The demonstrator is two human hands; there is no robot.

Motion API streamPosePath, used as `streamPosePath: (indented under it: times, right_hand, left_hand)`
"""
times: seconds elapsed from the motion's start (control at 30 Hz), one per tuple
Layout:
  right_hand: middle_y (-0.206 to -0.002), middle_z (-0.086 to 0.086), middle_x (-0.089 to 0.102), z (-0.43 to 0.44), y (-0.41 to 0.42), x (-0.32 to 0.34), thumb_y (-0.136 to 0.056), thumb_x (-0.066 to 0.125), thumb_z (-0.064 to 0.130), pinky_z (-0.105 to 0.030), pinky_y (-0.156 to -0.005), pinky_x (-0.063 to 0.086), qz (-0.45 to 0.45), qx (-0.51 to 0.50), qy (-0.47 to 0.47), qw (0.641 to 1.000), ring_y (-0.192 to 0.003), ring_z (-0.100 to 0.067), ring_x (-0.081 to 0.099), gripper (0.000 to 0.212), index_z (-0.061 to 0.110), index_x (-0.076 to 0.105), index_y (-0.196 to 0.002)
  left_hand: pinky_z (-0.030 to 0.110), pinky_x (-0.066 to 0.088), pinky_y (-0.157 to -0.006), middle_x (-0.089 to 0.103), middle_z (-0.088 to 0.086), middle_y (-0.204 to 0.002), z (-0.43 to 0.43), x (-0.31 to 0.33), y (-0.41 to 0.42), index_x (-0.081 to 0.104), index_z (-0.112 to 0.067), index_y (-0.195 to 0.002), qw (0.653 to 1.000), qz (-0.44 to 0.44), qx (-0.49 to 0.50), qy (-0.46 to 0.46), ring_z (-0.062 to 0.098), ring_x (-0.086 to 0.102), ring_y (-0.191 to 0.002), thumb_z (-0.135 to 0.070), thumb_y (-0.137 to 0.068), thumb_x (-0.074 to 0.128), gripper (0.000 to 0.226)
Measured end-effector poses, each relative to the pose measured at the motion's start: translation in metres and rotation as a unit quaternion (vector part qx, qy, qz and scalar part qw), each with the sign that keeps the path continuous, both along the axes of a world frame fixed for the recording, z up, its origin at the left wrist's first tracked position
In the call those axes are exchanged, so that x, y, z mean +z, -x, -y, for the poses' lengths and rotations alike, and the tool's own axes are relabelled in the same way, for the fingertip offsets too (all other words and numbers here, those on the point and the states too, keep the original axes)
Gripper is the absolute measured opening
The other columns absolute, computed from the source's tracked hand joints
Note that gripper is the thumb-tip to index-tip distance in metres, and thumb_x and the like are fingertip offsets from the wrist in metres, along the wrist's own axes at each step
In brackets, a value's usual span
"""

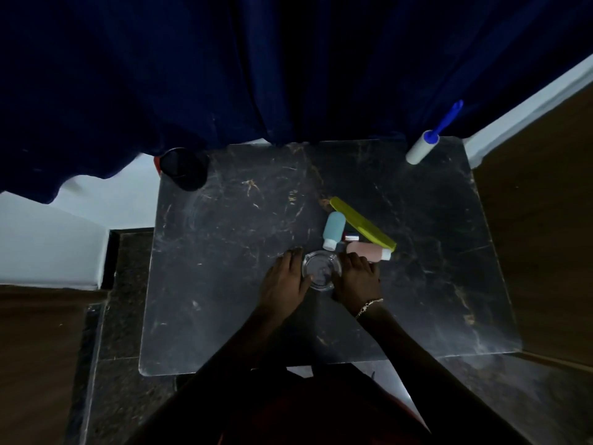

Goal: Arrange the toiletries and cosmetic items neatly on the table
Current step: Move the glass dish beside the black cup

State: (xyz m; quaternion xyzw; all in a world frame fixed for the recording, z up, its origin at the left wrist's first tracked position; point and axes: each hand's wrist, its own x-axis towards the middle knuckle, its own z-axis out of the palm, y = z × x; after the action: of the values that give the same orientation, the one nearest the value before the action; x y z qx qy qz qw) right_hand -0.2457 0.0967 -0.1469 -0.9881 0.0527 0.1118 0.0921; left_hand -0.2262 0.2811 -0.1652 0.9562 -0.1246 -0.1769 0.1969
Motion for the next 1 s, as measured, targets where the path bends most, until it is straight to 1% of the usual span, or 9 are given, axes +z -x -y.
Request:
streamPosePath:
  times: [0.07,0.2,0.3,0.37,0.5,0.7,0.83,0.9,1.0]
  right_hand:
    - [-0.107,-0.011,0.064,0.006,-0.002,0.000,-0.078,0.060,0.039,-0.047,-0.083,0.041,-0.031,0.009,0.030,0.999,-0.096,-0.035,0.058,0.067,0.009,0.049,-0.137]
    - [-0.117,-0.012,0.058,0.009,-0.010,0.002,-0.073,0.071,0.032,-0.050,-0.090,0.036,-0.118,0.034,0.055,0.991,-0.109,-0.037,0.049,0.074,0.009,0.045,-0.138]
    - [-0.116,-0.014,0.058,0.006,-0.014,0.003,-0.074,0.071,0.027,-0.054,-0.093,0.033,-0.135,0.056,0.067,0.987,-0.113,-0.037,0.045,0.050,0.007,0.061,-0.118]
    - [-0.115,-0.015,0.059,0.002,-0.015,0.002,-0.076,0.068,0.023,-0.056,-0.094,0.031,-0.141,0.057,0.072,0.986,-0.115,-0.037,0.044,0.035,0.008,0.064,-0.107]
    - [-0.113,-0.011,0.059,0.000,-0.018,-0.001,-0.067,0.077,0.027,-0.056,-0.094,0.031,-0.153,0.052,0.078,0.984,-0.114,-0.036,0.043,0.040,0.012,0.066,-0.103]
    - [-0.109,-0.011,0.063,-0.002,-0.015,-0.006,-0.072,0.072,0.023,-0.054,-0.094,0.034,-0.132,0.051,0.074,0.987,-0.112,-0.035,0.048,0.028,0.013,0.067,-0.098]
    - [-0.112,-0.014,0.063,-0.011,-0.014,-0.007,-0.079,0.061,0.022,-0.048,-0.088,0.041,-0.088,0.069,0.067,0.991,-0.104,-0.034,0.056,0.024,0.012,0.066,-0.101]
    - [-0.107,-0.017,0.066,-0.018,-0.016,-0.003,-0.085,0.057,0.023,-0.042,-0.084,0.047,-0.060,0.065,0.028,0.996,-0.100,-0.034,0.061,0.023,0.009,0.065,-0.102]
    - [-0.101,-0.019,0.069,-0.035,-0.021,0.004,-0.091,0.053,0.018,-0.039,-0.077,0.052,-0.055,0.037,-0.049,0.997,-0.094,-0.036,0.067,0.021,0.004,0.063,-0.103]
  left_hand:
    - [0.044,0.048,-0.104,0.047,0.015,-0.151,0.010,0.000,0.000,0.033,-0.014,-0.155,0.998,-0.040,0.038,0.009,0.033,0.054,-0.131,-0.043,-0.101,0.053,0.064]
    - [0.046,0.052,-0.093,0.062,0.016,-0.133,0.030,0.001,-0.002,0.040,-0.016,-0.147,0.990,-0.089,0.106,0.004,0.035,0.063,-0.118,-0.036,-0.102,0.053,0.052]
    - [0.048,0.054,-0.092,0.066,0.018,-0.127,0.041,-0.001,-0.003,0.043,-0.014,-0.142,0.982,-0.103,0.157,-0.003,0.037,0.065,-0.115,-0.029,-0.103,0.049,0.042]
    - [0.047,0.054,-0.093,0.066,0.018,-0.126,0.045,-0.002,-0.005,0.047,-0.014,-0.138,0.977,-0.103,0.187,-0.003,0.038,0.065,-0.114,-0.025,-0.103,0.046,0.037]
    - [0.046,0.050,-0.099,0.064,0.020,-0.129,0.049,-0.002,-0.006,0.049,-0.009,-0.140,0.973,-0.112,0.202,0.011,0.039,0.062,-0.120,-0.016,-0.101,0.050,0.039]
    - [0.045,0.050,-0.101,0.064,0.019,-0.130,0.041,0.002,0.002,0.051,-0.006,-0.138,0.972,-0.111,0.204,0.034,0.036,0.060,-0.122,-0.014,-0.100,0.054,0.040]
    - [0.047,0.056,-0.094,0.070,0.019,-0.119,0.025,0.004,0.004,0.059,-0.003,-0.126,0.968,-0.092,0.223,0.061,0.036,0.067,-0.111,-0.012,-0.096,0.055,0.032]
    - [0.047,0.058,-0.091,0.071,0.018,-0.114,0.016,0.006,0.004,0.060,-0.004,-0.121,0.968,-0.081,0.226,0.067,0.036,0.069,-0.106,-0.012,-0.094,0.058,0.028]
    - [0.044,0.058,-0.089,0.071,0.017,-0.114,0.000,0.014,0.002,0.061,-0.005,-0.120,0.966,-0.081,0.233,0.078,0.034,0.068,-0.105,-0.012,-0.094,0.059,0.027]
